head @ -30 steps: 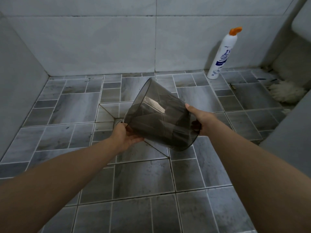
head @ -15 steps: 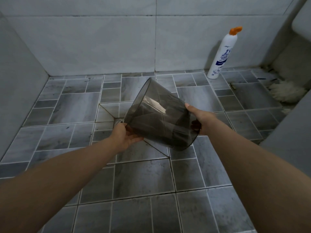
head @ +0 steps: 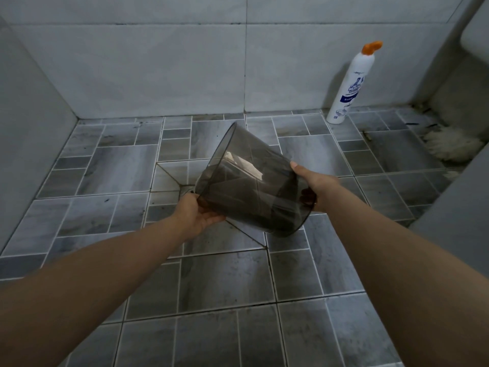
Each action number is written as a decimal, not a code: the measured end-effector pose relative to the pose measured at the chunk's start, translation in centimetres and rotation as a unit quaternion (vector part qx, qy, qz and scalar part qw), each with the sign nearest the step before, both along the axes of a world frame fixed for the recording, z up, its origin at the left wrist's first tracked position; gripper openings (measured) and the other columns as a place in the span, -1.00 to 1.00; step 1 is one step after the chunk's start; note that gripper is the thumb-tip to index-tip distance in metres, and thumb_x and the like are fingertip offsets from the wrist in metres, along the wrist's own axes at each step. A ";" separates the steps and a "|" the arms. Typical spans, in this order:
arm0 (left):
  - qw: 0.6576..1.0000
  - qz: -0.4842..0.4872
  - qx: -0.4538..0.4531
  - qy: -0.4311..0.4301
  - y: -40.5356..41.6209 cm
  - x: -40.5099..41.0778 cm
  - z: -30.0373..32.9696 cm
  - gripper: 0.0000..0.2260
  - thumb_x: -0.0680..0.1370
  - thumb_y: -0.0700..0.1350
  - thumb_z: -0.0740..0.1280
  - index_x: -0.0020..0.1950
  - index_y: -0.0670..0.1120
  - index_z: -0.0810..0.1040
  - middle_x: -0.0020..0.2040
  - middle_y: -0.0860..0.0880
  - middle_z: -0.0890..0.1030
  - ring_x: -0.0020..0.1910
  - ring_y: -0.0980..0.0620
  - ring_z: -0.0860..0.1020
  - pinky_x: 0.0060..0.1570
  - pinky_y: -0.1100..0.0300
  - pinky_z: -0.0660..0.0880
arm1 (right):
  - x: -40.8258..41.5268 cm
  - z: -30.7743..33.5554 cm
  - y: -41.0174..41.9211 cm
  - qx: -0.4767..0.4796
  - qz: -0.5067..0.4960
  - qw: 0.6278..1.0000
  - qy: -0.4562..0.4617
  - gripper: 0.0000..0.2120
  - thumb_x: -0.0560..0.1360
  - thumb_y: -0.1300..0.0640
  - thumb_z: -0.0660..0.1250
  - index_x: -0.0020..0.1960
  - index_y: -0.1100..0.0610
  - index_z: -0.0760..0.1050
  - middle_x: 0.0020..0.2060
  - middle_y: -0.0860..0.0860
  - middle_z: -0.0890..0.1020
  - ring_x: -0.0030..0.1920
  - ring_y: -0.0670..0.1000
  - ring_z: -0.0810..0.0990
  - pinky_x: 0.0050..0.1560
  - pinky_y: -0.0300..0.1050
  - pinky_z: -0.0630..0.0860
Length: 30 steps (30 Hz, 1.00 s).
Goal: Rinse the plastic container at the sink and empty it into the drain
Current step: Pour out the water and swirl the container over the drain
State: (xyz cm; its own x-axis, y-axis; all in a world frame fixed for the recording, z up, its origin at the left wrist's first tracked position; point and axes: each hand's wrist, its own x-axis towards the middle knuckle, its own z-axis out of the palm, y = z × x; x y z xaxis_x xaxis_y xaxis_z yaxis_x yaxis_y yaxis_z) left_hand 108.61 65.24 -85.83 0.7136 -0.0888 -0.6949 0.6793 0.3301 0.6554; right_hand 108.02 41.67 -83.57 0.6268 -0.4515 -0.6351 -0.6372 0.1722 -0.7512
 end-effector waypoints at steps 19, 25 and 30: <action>1.000 -0.021 0.002 -0.012 0.3 0.1 0.0 -0.69 0.63 -0.19 -0.06 -0.08 -0.20 0.45 0.19 -0.29 0.51 0.33 -0.29 0.41 0.13 -0.12 0.40 | 0.1 0.0 -0.1 -0.007 0.015 1.000 0.009 -0.18 0.16 -0.17 0.58 0.25 0.24 0.41 0.11 0.19 0.58 0.07 0.20 0.60 0.11 0.18 0.59; 1.000 -0.023 0.002 -0.015 0.4 0.3 -0.2 -0.70 0.63 -0.20 -0.05 -0.08 -0.21 0.45 0.34 -0.33 0.43 0.32 -0.30 0.42 0.14 -0.13 0.40 | 0.2 -0.1 -0.1 -0.015 0.021 1.000 0.012 -0.19 0.18 -0.17 0.57 0.25 0.24 0.40 0.11 0.19 0.58 0.07 0.19 0.59 0.09 0.15 0.60; 0.999 -0.029 0.007 -0.018 0.5 0.2 -0.3 -0.70 0.63 -0.19 -0.05 -0.07 -0.20 0.46 0.31 -0.32 0.46 0.31 -0.29 0.44 0.15 -0.12 0.41 | 0.3 -0.1 -0.1 -0.023 0.019 0.999 0.014 -0.18 0.17 -0.18 0.57 0.25 0.25 0.40 0.10 0.19 0.59 0.05 0.19 0.61 0.09 0.16 0.60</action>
State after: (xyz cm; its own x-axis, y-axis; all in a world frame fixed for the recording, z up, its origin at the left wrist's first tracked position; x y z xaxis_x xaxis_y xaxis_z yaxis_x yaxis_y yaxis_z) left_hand 108.83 65.79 -86.10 0.7322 -0.1212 -0.6702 0.6728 0.2822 0.6839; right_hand 108.31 41.58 -83.69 0.6269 -0.4573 -0.6308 -0.6629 0.1124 -0.7403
